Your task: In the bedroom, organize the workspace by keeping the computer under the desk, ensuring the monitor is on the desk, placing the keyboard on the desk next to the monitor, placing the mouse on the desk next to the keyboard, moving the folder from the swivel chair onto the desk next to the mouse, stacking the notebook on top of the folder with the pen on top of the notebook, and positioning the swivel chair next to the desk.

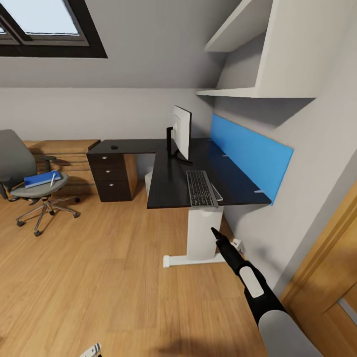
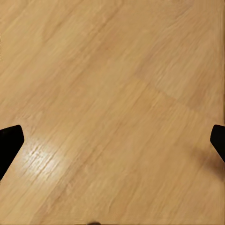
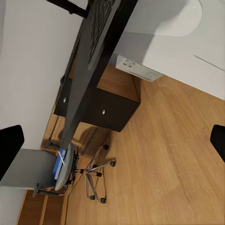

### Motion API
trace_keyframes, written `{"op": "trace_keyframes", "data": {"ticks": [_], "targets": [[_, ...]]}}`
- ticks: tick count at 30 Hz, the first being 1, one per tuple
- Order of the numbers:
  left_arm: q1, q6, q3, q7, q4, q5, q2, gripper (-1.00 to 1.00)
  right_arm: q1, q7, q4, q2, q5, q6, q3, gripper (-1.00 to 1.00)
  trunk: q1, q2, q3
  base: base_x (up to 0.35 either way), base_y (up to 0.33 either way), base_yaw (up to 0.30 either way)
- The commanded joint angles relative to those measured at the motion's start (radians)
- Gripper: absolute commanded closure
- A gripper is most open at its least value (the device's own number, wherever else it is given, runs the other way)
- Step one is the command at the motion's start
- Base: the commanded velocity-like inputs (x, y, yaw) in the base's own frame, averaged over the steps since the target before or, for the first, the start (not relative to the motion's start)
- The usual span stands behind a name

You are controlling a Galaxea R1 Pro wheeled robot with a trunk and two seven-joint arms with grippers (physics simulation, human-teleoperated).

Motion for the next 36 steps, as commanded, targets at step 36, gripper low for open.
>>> {"op": "trace_keyframes", "data": {"ticks": [36], "targets": [[0.003,-0.054,-0.012,0.008,-0.133,0.015,0.037,-1.0,0.0,0.073,-0.018,-0.009,-0.014,0.114,-0.029,-1.0,0.0,0.0,-0.001,0.089,0.0,0.0]]}}
